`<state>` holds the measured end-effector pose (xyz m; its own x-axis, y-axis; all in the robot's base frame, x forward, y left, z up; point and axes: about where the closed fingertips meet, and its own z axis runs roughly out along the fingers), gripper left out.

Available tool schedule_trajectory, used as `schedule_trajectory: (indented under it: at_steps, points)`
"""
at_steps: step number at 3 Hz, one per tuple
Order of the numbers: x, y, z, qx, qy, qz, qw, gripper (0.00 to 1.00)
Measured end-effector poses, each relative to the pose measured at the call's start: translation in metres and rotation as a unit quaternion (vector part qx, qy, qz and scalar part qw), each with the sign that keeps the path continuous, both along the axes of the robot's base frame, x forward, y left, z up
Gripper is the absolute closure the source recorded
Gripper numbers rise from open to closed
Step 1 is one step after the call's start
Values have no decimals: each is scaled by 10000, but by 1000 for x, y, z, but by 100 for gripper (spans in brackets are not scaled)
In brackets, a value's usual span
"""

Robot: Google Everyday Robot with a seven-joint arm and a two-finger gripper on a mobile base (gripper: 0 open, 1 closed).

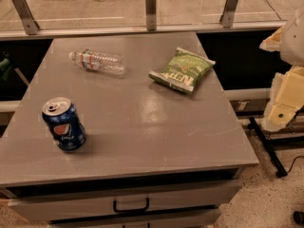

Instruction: Place water bottle upright

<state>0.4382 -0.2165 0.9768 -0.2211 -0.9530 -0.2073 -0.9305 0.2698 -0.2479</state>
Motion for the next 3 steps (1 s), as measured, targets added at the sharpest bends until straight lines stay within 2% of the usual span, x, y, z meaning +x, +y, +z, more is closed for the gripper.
schedule_trajectory:
  at_steps: [1, 2, 3]
  points:
    - [0, 0, 0, 1, 0, 1, 10000, 0]
    - [13, 17, -2, 135, -73, 192, 9997, 0]
    - [46, 70, -8, 384, -214, 636, 9970, 0]
